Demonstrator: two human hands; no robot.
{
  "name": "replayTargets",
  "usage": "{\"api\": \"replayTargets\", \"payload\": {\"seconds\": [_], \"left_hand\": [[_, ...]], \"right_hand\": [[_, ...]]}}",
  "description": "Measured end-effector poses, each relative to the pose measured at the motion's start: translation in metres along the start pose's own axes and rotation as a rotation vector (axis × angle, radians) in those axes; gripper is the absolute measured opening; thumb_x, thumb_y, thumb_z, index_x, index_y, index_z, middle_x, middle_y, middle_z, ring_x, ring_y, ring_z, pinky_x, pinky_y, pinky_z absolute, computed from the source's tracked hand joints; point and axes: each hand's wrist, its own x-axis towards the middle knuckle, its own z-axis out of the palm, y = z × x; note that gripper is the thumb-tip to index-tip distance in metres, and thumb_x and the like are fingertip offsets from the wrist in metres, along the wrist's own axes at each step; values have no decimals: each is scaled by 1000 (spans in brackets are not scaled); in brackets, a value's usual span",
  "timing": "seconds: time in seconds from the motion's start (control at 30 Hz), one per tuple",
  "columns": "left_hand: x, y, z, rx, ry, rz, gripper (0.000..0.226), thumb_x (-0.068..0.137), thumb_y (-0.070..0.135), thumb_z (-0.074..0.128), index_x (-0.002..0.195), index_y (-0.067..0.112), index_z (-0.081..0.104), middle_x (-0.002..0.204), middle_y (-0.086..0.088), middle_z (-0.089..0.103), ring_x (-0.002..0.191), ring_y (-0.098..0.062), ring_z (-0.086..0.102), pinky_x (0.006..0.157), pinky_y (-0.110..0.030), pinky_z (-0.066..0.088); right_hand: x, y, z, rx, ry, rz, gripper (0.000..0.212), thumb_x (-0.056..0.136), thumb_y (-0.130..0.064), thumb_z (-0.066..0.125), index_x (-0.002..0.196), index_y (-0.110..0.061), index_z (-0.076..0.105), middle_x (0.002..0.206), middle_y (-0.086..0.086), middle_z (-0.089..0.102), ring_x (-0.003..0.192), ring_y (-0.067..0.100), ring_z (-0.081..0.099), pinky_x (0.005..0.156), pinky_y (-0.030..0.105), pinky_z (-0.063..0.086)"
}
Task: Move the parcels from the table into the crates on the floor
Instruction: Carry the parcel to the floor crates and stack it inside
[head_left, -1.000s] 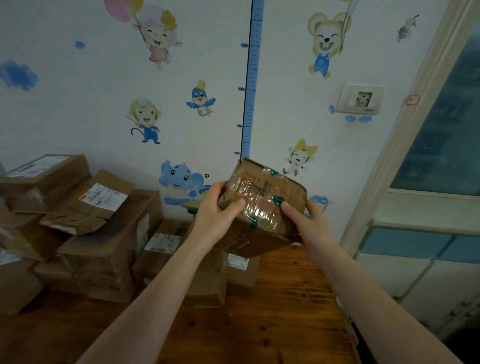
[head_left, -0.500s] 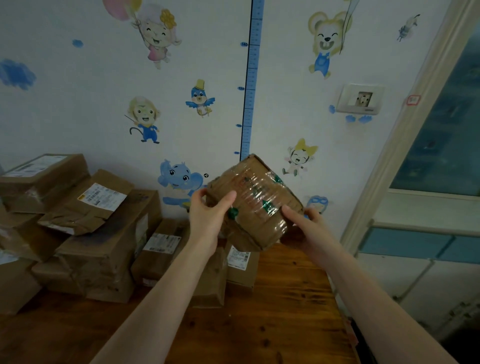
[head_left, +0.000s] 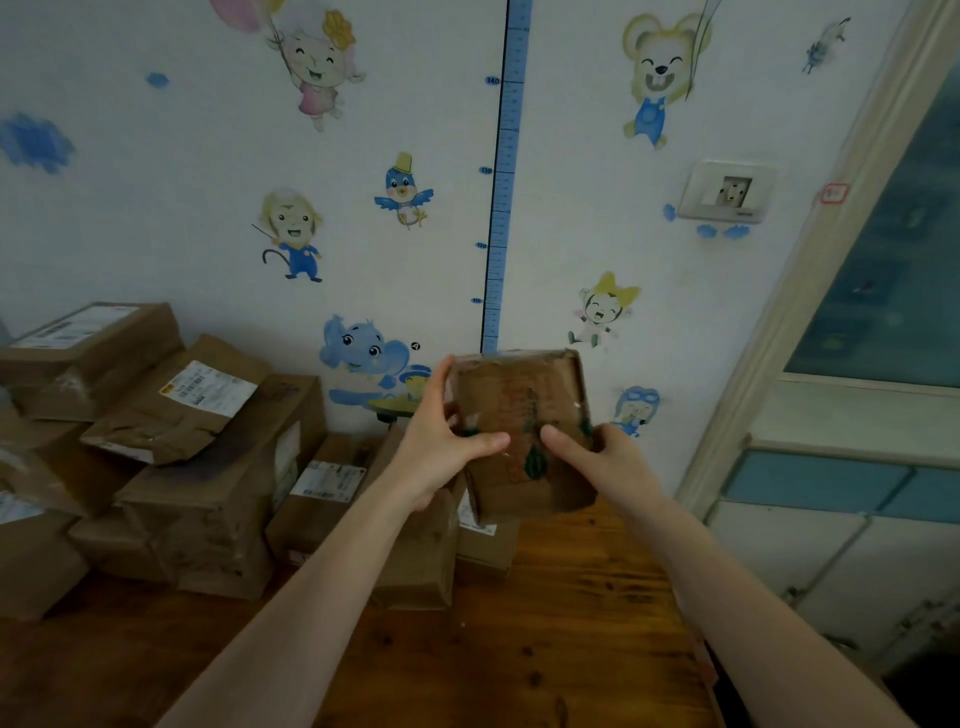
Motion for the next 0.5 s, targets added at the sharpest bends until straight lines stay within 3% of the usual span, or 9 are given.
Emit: {"api": "replayTargets", "payload": {"seconds": [0.1, 0.2, 0.37, 0.43, 0.5], "left_hand": [[-2, -3, 6, 138, -27, 31, 101, 78, 15, 76, 151, 31, 7, 151, 1, 32, 138, -19, 33, 112, -44, 32], [-2, -4, 5, 178, -7, 45, 96, 79, 13, 74, 150, 31, 12, 149, 1, 36, 137, -19, 34, 111, -47, 33], [-3, -4, 0, 190, -25, 72, 83, 81, 28, 72, 148, 31, 23, 144, 1, 41, 131, -19, 41, 104, -37, 42], [-2, -5, 3, 194, 19, 85, 74, 84, 33, 68, 146, 30, 28, 141, 1, 44, 129, -18, 43, 100, -30, 42], [-4, -7, 6, 236, 73, 116, 67, 86, 29, 67, 143, 28, 32, 140, 1, 46, 127, -18, 44, 103, -33, 41]], "right_hand": [[0, 2, 5, 12, -9, -76, 50, 79, -41, 71, 118, -13, 56, 110, -1, 64, 103, 16, 61, 86, 29, 51], [-3, 9, 10, -15, 51, -128, 39, 82, -37, 70, 113, -14, 62, 105, -1, 68, 98, 14, 64, 80, 25, 53], [-4, 4, 7, 119, -59, -14, 53, 74, -53, 68, 109, -15, 57, 104, 1, 65, 99, 19, 63, 86, 32, 54], [-4, 1, 6, 62, -45, -68, 46, 80, -55, 58, 103, -16, 60, 99, -2, 64, 93, 14, 62, 79, 24, 53], [-6, -1, 9, -32, 32, -175, 37, 87, -47, 55, 104, -15, 63, 91, -7, 64, 85, 7, 61, 67, 11, 49]]}}
